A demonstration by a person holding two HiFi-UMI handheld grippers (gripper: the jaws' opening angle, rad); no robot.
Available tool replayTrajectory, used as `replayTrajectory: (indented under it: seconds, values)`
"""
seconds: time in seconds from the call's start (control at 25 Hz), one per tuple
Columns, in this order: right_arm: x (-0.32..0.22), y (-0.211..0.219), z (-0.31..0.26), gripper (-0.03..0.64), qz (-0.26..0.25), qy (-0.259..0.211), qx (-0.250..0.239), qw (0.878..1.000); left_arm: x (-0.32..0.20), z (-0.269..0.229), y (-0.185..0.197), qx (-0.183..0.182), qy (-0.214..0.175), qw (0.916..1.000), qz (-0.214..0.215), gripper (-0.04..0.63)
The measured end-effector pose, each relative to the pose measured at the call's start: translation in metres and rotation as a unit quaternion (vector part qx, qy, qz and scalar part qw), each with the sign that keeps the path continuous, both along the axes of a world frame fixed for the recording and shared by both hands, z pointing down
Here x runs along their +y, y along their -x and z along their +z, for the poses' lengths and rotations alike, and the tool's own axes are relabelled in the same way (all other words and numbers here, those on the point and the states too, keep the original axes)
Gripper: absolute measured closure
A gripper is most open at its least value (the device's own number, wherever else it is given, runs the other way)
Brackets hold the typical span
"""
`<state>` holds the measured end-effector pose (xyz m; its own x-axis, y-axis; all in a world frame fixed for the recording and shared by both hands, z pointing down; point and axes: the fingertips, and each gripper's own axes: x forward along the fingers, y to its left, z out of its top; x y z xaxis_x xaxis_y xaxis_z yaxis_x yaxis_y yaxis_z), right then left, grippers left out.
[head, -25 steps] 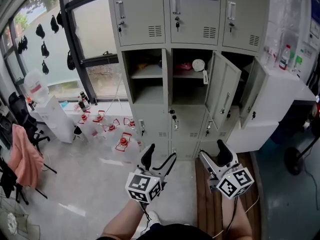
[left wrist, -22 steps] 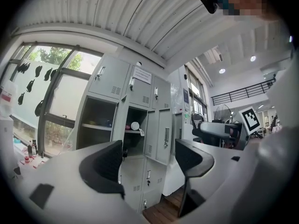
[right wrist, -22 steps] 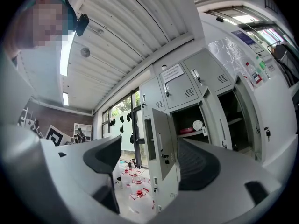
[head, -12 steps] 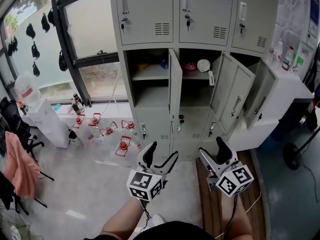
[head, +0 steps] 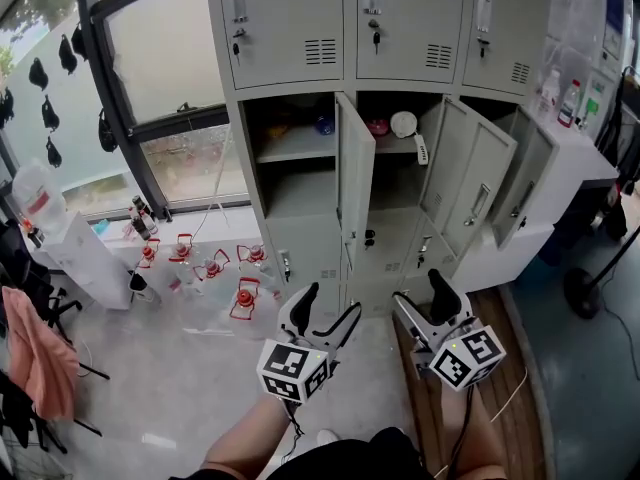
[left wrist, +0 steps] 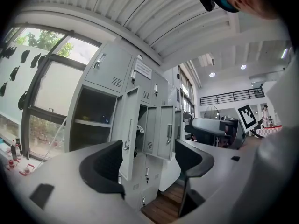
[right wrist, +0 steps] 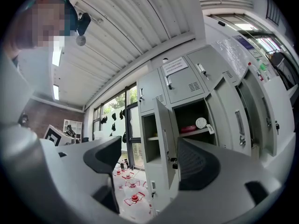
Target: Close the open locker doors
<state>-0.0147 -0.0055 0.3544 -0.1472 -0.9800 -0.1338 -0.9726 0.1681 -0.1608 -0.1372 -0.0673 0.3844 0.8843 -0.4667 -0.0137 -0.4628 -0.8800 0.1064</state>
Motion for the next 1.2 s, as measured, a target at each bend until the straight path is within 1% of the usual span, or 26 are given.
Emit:
replayTrajectory:
  seconds: [0.16, 0.32, 0.84, 1.2]
  values:
    - [-0.010, -0.002, 0.001, 0.249, 0.001, 0.003, 0.003, 1.000, -0.010, 0.003, -0.006, -0.001, 0.005, 1.0000, 0.004, 0.238]
    - [-0.025, -0.016, 0.002, 0.249, -0.002, 0.003, -0.002, 1.000, -0.022, 0.004, -0.017, -0.004, 0.005, 1.0000, 0.001, 0.238]
    - [-0.109, -0.076, 0.003, 0.253, -0.060, -0.003, -0.015, 0.998, -0.086, 0.007, -0.073, -0.010, 0.004, 0.9985, -0.054, 0.239]
    - [-0.151, -0.120, 0.009, 0.256, -0.091, -0.005, -0.028, 0.995, -0.122, 0.008, -0.114, -0.017, -0.003, 0.9962, -0.086, 0.239]
